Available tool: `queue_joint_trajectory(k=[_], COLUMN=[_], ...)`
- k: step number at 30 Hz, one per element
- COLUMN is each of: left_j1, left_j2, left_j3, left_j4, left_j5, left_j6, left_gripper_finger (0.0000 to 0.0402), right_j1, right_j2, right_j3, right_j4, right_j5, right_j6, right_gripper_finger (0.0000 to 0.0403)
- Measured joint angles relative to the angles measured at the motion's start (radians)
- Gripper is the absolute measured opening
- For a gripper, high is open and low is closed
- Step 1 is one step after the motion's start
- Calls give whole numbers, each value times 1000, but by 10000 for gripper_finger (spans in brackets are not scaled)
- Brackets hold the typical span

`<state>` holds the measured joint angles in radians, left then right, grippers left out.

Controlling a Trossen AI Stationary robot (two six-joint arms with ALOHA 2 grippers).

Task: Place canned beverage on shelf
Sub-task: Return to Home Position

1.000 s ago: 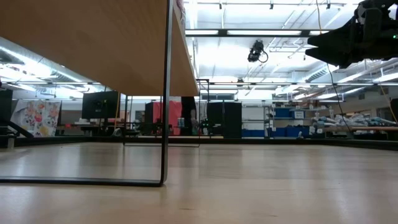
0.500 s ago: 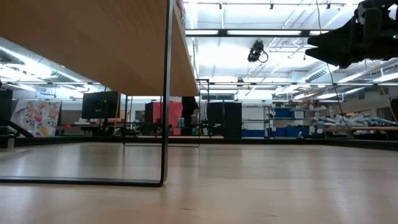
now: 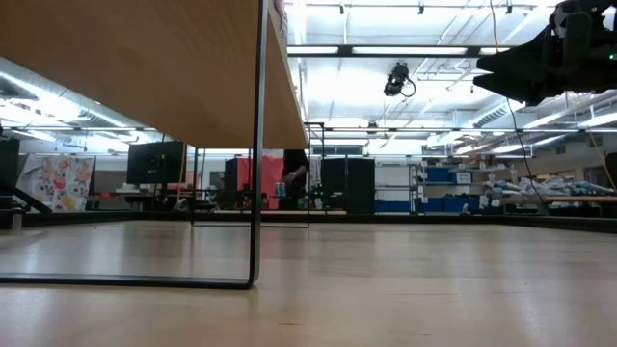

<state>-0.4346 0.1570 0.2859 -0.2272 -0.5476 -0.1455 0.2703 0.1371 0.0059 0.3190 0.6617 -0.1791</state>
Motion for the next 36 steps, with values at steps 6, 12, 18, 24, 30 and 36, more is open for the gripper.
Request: queue_joint_trajectory(k=[6,12,18,24,30,36], left_j1=[0,0,0,0,0,0], left_j2=[0,0,0,0,0,0], left_j3=[0,0,0,0,0,0], left_j4=[0,0,0,0,0,0], left_j5=[0,0,0,0,0,0], left_j6=[0,0,0,0,0,0], left_gripper_finger=[80,80,80,80,80,80], right_j1=[0,0,0,0,0,0], right_j2=[0,0,0,0,0,0], right_j3=[0,0,0,0,0,0], right_j4=[0,0,0,0,0,0], right_j5=[0,0,0,0,0,0], right_j6=[0,0,0,0,0,0], right_gripper_finger=[346,346,346,346,346,346])
